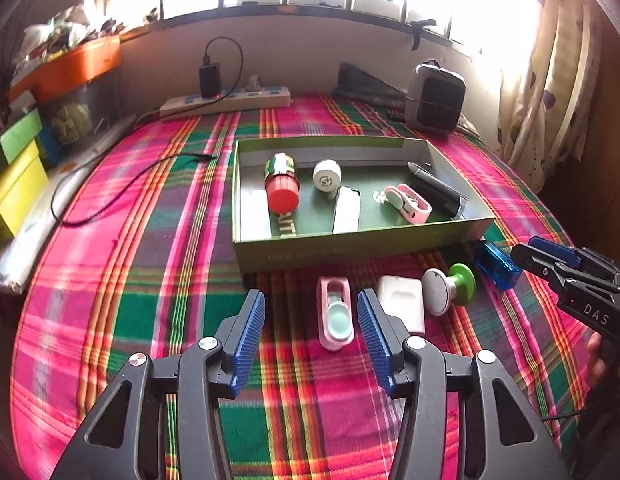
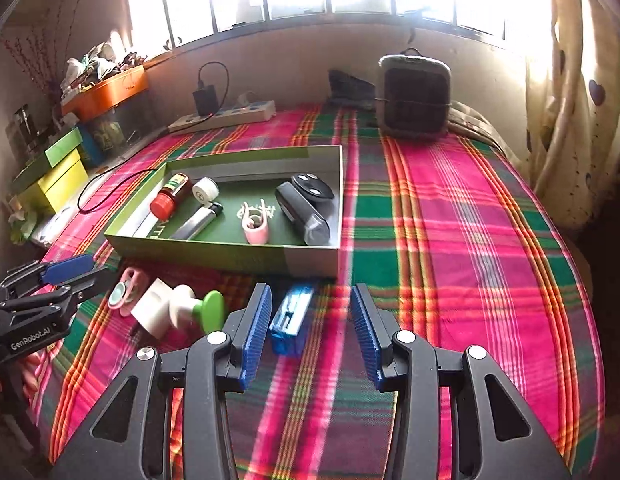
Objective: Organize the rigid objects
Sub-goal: 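Move both tools back out of the tray toward the pink case and blue box, then grasp the clear blue box with right tool while left tool closes on the pink-and-teal case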
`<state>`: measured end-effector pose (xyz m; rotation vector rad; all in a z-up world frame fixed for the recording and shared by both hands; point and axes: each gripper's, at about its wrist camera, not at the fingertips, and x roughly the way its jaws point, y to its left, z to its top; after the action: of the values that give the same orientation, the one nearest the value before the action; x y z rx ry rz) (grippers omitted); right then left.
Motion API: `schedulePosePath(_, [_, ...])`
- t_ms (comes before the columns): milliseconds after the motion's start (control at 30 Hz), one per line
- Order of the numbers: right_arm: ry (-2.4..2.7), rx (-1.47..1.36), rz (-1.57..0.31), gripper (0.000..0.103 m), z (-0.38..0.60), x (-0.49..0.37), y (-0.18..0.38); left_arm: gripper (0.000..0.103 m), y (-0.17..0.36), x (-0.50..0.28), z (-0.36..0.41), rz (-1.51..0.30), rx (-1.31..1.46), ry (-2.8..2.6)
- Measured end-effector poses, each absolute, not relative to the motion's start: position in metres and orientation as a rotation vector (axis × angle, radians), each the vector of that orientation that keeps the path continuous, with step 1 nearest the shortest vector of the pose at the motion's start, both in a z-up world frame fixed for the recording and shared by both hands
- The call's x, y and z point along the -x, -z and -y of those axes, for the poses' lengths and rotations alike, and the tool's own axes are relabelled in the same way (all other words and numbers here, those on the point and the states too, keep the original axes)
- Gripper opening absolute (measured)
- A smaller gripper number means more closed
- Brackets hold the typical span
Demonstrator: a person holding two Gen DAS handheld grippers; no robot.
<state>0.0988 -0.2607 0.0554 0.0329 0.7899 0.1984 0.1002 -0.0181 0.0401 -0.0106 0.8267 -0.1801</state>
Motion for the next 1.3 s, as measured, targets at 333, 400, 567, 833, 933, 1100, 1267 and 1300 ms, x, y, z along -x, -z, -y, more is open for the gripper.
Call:
schedulePosePath(333, [-0.209,-0.052,-0.805,0.057,0.269,-0.089,-0.048,0.049,-0.023,-0.09,0.009,-0.874,0.046,0.194])
schedulePosePath(400, [-0.217,-0.05,-0.808,0.057,0.268,-0.089,-0.047,0.049,-0.022,-0.091,0.009,-0.877,0.053,0.204])
schedulePosePath(567, [-0.224,-0.029,-0.839,0.057,0.26,-0.094,-0.039,0.049,-0.016,-0.095,0.014,-0.902,0.059,0.229])
schedulePosePath(833, [-0.23,0.033,-0.878,0.057,0.245,-0.102,-0.031,0.049,-0.015,-0.102,0.021,-0.91,0.038,0.23])
schedulePosePath(933, [-0.224,0.038,-0.88,0.057,0.245,-0.104,-0.03,0.05,-0.015,-0.108,0.023,-0.912,0.035,0.227])
schedulePosePath(1100, [-0.205,0.054,-0.895,0.057,0.244,-0.11,-0.027,0.049,-0.014,-0.115,0.026,-0.914,0.023,0.226])
schedulePosePath(1267, [-0.204,0.062,-0.911,0.057,0.244,-0.117,-0.024,0.05,-0.014,-0.121,0.028,-0.911,0.005,0.218])
schedulePosePath(1300, [-0.2,0.069,-0.911,0.057,0.243,-0.118,-0.024,0.049,-0.014,-0.123,0.028,-0.911,0.008,0.22])
